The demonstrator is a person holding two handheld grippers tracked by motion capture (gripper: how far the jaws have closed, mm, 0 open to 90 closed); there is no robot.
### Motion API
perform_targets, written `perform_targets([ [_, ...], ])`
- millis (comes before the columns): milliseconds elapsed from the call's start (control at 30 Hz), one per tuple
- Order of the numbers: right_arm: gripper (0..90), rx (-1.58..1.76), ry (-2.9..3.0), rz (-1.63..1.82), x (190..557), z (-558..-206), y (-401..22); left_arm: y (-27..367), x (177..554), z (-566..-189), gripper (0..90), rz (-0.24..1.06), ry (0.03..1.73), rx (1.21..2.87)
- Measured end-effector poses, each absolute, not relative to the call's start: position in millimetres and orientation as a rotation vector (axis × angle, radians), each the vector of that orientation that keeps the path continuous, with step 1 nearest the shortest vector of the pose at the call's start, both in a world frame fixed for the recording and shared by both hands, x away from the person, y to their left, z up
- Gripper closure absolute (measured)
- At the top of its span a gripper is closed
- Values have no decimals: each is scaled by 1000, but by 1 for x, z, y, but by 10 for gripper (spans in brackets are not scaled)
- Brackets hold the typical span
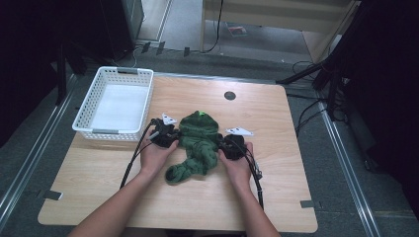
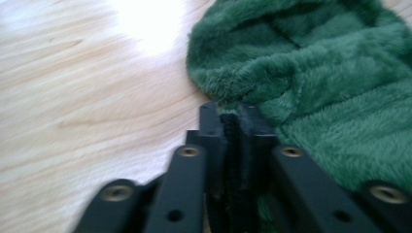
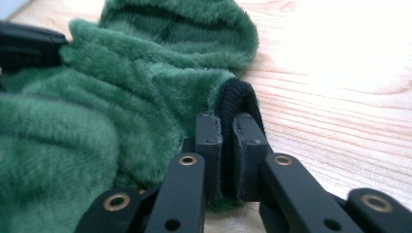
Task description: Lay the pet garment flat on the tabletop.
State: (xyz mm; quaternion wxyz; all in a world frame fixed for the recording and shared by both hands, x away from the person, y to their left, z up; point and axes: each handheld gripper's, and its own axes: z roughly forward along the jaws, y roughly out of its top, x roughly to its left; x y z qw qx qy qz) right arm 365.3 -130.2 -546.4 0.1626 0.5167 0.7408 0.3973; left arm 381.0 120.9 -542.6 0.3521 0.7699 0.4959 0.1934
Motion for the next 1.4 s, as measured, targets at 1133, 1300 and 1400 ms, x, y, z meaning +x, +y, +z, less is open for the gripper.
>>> perform_targets([
  [1133,816,1366,2070,1332,270,-504,-171,137,261,-547,800,299,1042,2035],
  [1300,663,1463,2011,1237,245,-513,-200,140,259,-544,694,332,1055,2023],
  [1400,594,1543,1895,1261,239,-511,-220,147,258,-538,605,309,1084,1989],
])
